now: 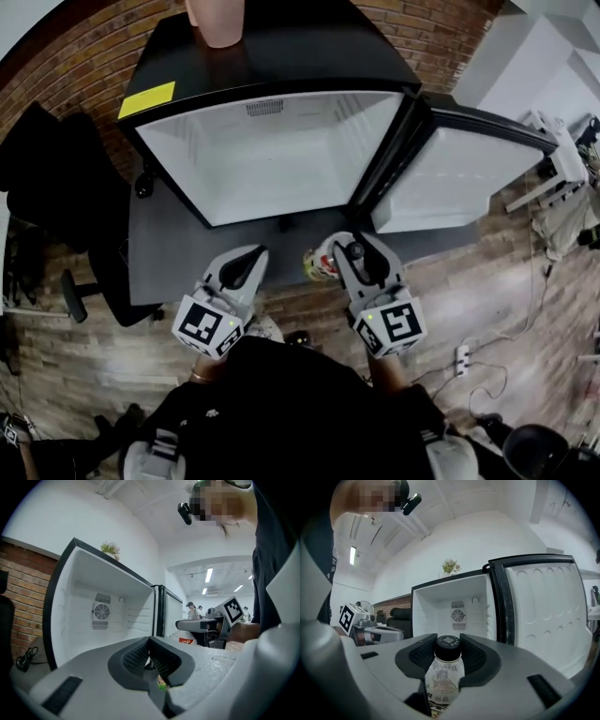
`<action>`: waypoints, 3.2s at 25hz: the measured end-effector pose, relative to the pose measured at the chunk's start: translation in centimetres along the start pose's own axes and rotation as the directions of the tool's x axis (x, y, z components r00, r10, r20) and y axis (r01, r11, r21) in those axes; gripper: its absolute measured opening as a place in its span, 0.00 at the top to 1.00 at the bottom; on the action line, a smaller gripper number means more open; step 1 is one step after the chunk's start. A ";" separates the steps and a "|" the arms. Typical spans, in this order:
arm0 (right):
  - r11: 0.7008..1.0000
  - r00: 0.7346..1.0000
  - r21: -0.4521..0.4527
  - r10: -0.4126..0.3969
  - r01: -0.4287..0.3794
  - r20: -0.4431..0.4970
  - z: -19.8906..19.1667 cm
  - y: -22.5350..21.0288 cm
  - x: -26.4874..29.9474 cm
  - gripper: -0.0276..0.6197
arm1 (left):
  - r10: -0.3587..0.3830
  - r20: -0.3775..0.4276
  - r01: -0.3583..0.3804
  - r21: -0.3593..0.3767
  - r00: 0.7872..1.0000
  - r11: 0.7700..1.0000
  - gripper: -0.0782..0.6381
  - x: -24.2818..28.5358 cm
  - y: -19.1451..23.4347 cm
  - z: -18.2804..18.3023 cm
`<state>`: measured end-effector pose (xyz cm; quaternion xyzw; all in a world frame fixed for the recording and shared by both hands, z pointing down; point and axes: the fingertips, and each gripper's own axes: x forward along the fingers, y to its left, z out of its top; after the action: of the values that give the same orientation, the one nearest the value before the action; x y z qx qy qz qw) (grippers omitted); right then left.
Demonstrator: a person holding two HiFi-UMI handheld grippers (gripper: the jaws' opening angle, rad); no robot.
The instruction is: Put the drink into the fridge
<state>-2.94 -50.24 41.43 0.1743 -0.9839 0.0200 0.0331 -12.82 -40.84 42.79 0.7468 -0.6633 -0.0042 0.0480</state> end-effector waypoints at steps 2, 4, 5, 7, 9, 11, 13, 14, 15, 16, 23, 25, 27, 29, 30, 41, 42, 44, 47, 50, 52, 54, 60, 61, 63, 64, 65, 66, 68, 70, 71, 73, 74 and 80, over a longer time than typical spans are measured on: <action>1.000 1.000 0.006 0.024 -0.024 -0.002 -0.1 -0.1 1.2 0.73 | 0.036 -0.007 -0.036 0.000 0.999 0.999 0.89 -0.4 0.9 -0.1; 0.999 0.999 0.012 0.042 -0.042 0.002 -0.1 -0.3 2.4 0.73 | 0.061 -0.006 -0.061 0.008 0.998 0.998 0.89 -0.4 1.9 -0.1; 0.999 0.999 0.013 0.046 -0.046 0.006 0.0 -0.4 3.0 0.73 | 0.065 -0.004 -0.065 0.011 0.998 0.998 0.89 -0.2 2.4 0.0; 0.999 0.999 0.013 0.053 -0.053 0.012 0.4 -0.7 4.2 0.73 | 0.069 0.000 -0.069 0.014 0.998 0.998 0.89 0.3 3.3 0.4; 0.998 0.998 0.008 0.065 -0.065 0.017 0.7 -0.7 5.4 0.73 | 0.076 0.010 -0.076 0.016 0.997 0.997 0.89 0.7 4.2 0.9; 0.997 0.997 0.001 0.079 -0.079 0.020 1.0 -0.7 6.7 0.73 | 0.082 0.025 -0.082 0.022 0.996 0.996 0.89 1.0 5.2 1.2; 0.996 0.996 -0.007 0.088 -0.088 0.016 1.1 -0.9 7.9 0.73 | 0.089 0.033 -0.089 0.021 0.996 0.996 0.89 1.4 6.0 1.5; 0.996 0.996 -0.011 0.091 -0.091 0.015 1.2 -1.1 8.5 0.73 | 0.093 0.035 -0.093 0.018 0.995 0.995 0.89 1.6 6.5 1.5; 0.996 0.996 -0.015 0.093 -0.093 0.014 1.3 -1.2 9.1 0.73 | 0.097 0.036 -0.097 0.015 0.995 0.995 0.89 1.8 7.0 1.5; 0.995 0.995 -0.018 0.095 -0.095 0.014 1.4 -1.4 9.8 0.73 | 0.101 0.036 -0.101 0.012 0.994 0.995 0.89 1.9 7.4 1.5; 0.994 0.995 -0.038 0.099 -0.099 0.001 1.4 -2.5 14.4 0.73 | 0.099 0.035 -0.099 -0.012 0.994 0.995 0.89 3.2 9.9 1.2; 0.994 0.995 -0.049 0.100 -0.100 -0.008 1.4 -2.8 15.7 0.73 | 0.101 0.039 -0.100 -0.017 0.994 0.995 0.89 3.5 10.6 1.3; 0.993 0.995 -0.061 0.102 -0.103 -0.015 1.4 -3.0 16.9 0.73 | 0.103 0.043 -0.102 -0.020 0.994 0.995 0.89 3.7 11.3 1.3; 0.992 0.994 -0.070 0.106 -0.108 -0.022 1.3 -3.1 18.1 0.73 | 0.106 0.045 -0.105 -0.021 0.993 0.994 0.89 3.8 11.9 1.4; 0.991 0.994 -0.074 0.109 -0.110 -0.025 1.3 -3.1 18.6 0.73 | 0.109 0.046 -0.108 -0.021 0.993 0.994 0.89 3.8 12.2 1.4; 0.988 0.992 -0.113 0.098 -0.106 -0.073 0.2 -4.0 23.1 0.73 | 0.097 0.039 -0.095 -0.041 0.995 0.995 0.89 4.2 13.8 1.2; 0.988 0.992 -0.114 0.095 -0.104 -0.079 0.0 -4.2 23.3 0.73 | 0.093 0.037 -0.092 -0.042 0.995 0.995 0.89 4.3 13.8 1.1; 0.988 0.992 -0.120 0.088 -0.099 -0.091 -0.4 -4.4 23.8 0.73 | 0.086 0.037 -0.084 -0.046 0.996 0.995 0.89 4.4 13.8 1.0; 0.988 0.992 -0.130 0.075 -0.088 -0.101 -0.4 -4.7 24.3 0.73 | 0.082 0.040 -0.080 -0.049 0.996 0.996 0.89 4.3 14.0 1.0; 0.987 0.992 -0.137 0.070 -0.084 -0.105 -0.5 -5.0 24.8 0.73 | 0.082 0.043 -0.079 -0.055 0.996 0.995 0.89 4.3 14.1 1.0; 0.986 0.992 -0.143 0.068 -0.083 -0.105 -0.5 -5.1 25.1 0.73 | 0.081 0.043 -0.079 -0.057 0.996 0.995 0.89 4.3 14.2 1.0; 0.985 0.992 -0.149 0.070 -0.085 -0.108 -0.6 -5.1 25.4 0.73 | 0.081 0.042 -0.078 -0.060 0.996 0.995 0.89 4.3 14.2 0.9; 0.984 0.989 -0.144 0.084 -0.101 -0.124 -0.7 -5.2 25.9 0.73 | 0.072 0.033 -0.070 -0.066 0.997 0.995 0.89 4.2 13.9 0.6; 0.984 0.989 -0.145 0.084 -0.101 -0.123 -0.6 -5.2 25.9 0.73 | 0.070 0.032 -0.068 -0.066 0.997 0.996 0.89 4.2 13.8 0.6; 0.984 0.989 -0.146 0.083 -0.102 -0.125 -0.5 -5.2 26.0 0.73 | 0.063 0.034 -0.061 -0.065 0.997 0.996 0.89 4.2 13.6 0.6; 0.984 0.988 -0.146 0.084 -0.102 -0.127 -0.5 -5.2 26.0 0.73 | 0.060 0.035 -0.058 -0.064 0.998 0.996 0.89 4.2 13.6 0.6; 0.984 0.988 -0.145 0.085 -0.104 -0.130 -0.6 -5.2 26.0 0.73 | 0.058 0.035 -0.056 -0.064 0.998 0.996 0.89 4.2 13.5 0.6; 0.983 0.987 -0.146 0.089 -0.108 -0.132 -0.6 -5.1 26.0 0.73 | 0.057 0.035 -0.054 -0.065 0.998 0.996 0.89 4.2 13.4 0.6; 0.982 0.986 -0.149 0.098 -0.118 -0.134 -0.6 -5.0 25.9 0.72 | 0.052 0.034 -0.050 -0.066 0.998 0.997 0.89 4.3 13.3 0.6; 0.981 0.986 -0.151 0.099 -0.118 -0.132 -0.6 -5.0 25.8 0.72 | 0.047 0.036 -0.044 -0.067 0.998 0.997 0.89 4.3 13.0 0.6; 0.982 0.987 -0.151 0.096 -0.115 -0.130 -0.5 -5.0 25.8 0.71 | 0.044 0.038 -0.042 -0.067 0.998 0.997 0.89 4.3 12.9 0.5; 0.983 0.988 -0.147 0.089 -0.107 -0.126 -0.4 -5.2 25.6 0.70 | 0.039 0.038 -0.036 -0.068 0.999 0.997 0.89 4.3 12.7 0.5; 0.984 0.988 -0.146 0.087 -0.105 -0.125 -0.4 -5.3 25.5 0.69 | 0.036 0.037 -0.033 -0.067 0.999 0.997 0.89 4.3 12.6 0.5; 0.985 0.991 -0.136 0.094 -0.107 -0.100 0.2 -5.1 24.7 0.67 | 0.015 0.040 -0.012 -0.061 0.999 0.998 0.89 4.4 12.0 0.8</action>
<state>-24.31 -63.43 43.13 0.1206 -0.9878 -0.0400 0.0899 -24.25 -46.62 43.16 0.7402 -0.6688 -0.0390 0.0574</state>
